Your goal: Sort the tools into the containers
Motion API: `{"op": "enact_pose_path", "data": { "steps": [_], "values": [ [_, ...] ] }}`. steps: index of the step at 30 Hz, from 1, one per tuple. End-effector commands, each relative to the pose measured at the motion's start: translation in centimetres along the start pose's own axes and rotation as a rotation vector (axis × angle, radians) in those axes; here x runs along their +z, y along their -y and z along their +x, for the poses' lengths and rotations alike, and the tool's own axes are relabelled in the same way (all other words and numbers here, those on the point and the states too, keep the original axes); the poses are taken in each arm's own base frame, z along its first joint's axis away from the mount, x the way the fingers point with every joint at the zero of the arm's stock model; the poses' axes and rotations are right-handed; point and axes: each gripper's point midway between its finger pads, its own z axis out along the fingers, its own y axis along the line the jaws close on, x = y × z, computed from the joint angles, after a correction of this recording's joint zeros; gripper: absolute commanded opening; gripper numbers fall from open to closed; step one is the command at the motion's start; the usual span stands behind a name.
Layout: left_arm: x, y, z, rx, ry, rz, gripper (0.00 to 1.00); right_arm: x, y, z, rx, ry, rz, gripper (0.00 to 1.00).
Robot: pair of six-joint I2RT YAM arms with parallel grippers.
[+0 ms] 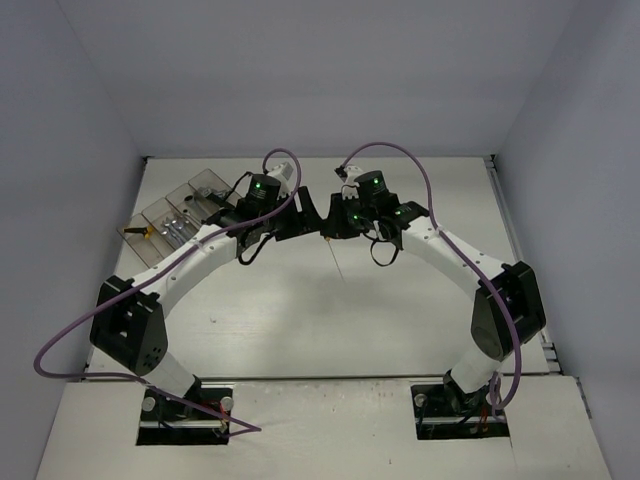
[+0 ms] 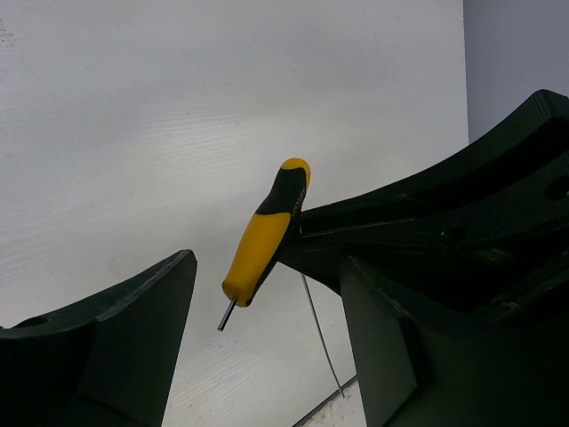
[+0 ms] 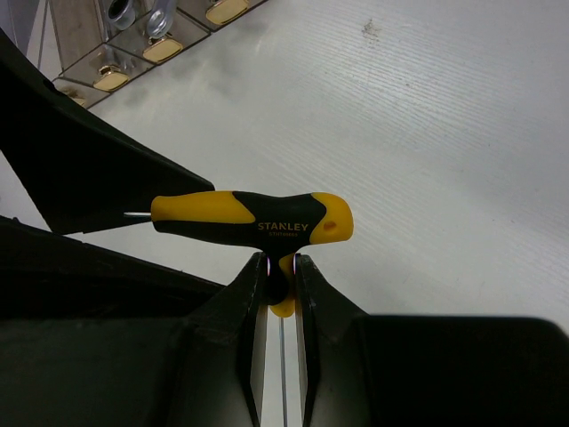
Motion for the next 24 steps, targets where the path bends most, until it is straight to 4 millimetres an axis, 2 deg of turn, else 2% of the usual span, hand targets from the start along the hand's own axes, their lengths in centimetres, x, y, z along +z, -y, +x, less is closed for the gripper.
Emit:
{"op": "enact_pose_path", "data": {
  "steps": [1, 4, 11, 16, 20, 22, 24],
  "values": [
    [-0.9, 2.9, -2.7, 0.007, 0.09, 0.072, 0.59, -1.2, -2.9, -2.7, -0.034, 0.109, -0.087, 0.0],
    [-0.8, 3.0, -2.8, 0.007, 0.093, 0.075, 0.46, -1.1, -3.1, -2.7, -0.036, 0.111, -0.093, 0.0],
    [-1.0, 2.9, -2.8, 0.015, 0.104, 0.07, 0.24, -0.9, -3.1, -2.4, -0.038, 0.105, -0.104, 0.0],
    [-1.6, 2.9, -3.2, 0.025, 0.129, 0.074, 0.02, -0.9, -3.5, -2.3, -0.042, 0.104, -0.122, 0.0],
    [-2.2, 2.6, -3.8, 0.036, 0.162, 0.065, 0.0, -0.8, -3.5, -1.8, -0.036, 0.098, -0.122, 0.01],
    [-2.5, 2.3, -4.1, 0.034, 0.168, 0.061, 0.0, -0.9, -3.5, -1.7, -0.036, 0.099, -0.121, 0.08],
    [-3.0, 1.8, -4.6, 0.026, 0.181, 0.05, 0.0, -1.0, -3.5, -1.7, -0.036, 0.102, -0.118, 0.26]
  ]
}}
